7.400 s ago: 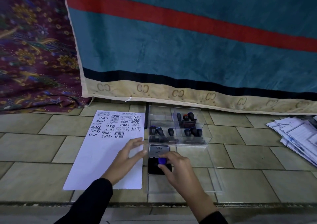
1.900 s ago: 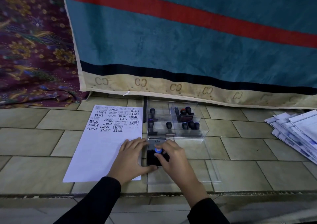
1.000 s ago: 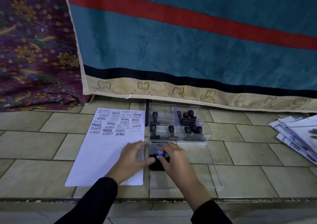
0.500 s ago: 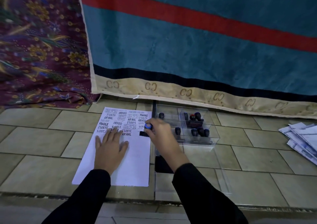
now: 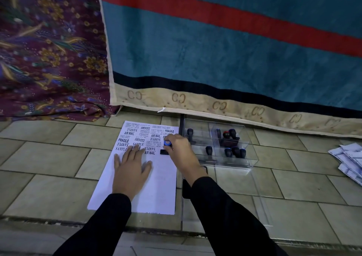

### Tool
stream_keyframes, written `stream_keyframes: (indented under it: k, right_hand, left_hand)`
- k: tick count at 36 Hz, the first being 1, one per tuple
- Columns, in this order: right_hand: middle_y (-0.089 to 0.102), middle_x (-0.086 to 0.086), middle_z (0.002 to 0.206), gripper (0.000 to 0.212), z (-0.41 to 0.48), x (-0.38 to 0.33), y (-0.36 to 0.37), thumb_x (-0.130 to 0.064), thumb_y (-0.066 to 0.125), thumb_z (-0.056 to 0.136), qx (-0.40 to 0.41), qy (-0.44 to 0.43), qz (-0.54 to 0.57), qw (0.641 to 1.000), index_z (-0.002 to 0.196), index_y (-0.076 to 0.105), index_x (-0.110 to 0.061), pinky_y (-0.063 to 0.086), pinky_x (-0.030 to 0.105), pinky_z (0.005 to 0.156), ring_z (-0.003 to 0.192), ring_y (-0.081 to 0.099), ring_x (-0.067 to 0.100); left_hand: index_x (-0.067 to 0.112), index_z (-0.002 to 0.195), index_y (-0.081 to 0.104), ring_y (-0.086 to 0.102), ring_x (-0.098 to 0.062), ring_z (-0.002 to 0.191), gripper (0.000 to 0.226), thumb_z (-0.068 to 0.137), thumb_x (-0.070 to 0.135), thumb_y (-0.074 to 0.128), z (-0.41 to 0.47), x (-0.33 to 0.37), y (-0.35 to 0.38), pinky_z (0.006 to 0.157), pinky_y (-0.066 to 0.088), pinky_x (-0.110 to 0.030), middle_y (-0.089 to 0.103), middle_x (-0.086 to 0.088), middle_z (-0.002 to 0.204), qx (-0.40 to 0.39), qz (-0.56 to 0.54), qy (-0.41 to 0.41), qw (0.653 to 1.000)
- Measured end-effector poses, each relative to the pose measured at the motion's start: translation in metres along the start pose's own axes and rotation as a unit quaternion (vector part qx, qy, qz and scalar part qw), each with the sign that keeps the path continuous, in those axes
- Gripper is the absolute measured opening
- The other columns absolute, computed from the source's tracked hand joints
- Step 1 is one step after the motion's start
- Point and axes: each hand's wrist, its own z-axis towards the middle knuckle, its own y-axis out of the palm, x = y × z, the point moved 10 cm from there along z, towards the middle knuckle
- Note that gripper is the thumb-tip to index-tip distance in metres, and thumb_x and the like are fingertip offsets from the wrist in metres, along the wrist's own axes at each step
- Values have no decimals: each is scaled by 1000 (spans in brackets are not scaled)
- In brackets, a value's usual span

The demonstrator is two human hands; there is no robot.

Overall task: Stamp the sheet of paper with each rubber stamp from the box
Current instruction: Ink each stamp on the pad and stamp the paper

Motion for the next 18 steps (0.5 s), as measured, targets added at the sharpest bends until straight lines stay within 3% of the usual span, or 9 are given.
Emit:
stream_keyframes:
  k: [4,8,14,18]
  right_hand:
    - [60,17,100,13,0,-1,4,-1,55,88,-2,-3,-24,1000,99,61,0,52,41,79,89,59,29]
    - [58,15,93,6,3,-3,7,3,52,87,0,5,-56,998,86,58,-1,47,32,64,80,58,29]
    - [56,14,87,27,0,-2,13,14,48,80,-6,-1,-81,997,73,43,-12,36,30,59,73,51,26]
    - [49,11,81,26,6,-2,9,9,51,83,1,6,-70,998,70,40,-10,41,35,58,73,55,30]
  left_hand:
    - [21,141,39,15,-16,145,52,94,43,44,0,0,1,116,0,-50,28,2,155,-2,3,-1,1000]
    - [22,141,38,14,-16,145,52,94,44,42,0,-1,2,116,1,-51,27,2,155,-3,7,1,1000]
    - [22,142,37,13,-15,145,53,95,44,41,0,-1,2,116,0,-50,25,2,155,-8,6,-2,1000]
    - [22,143,36,13,-15,145,53,95,43,42,0,0,1,116,-1,-50,25,2,156,-7,4,-3,1000]
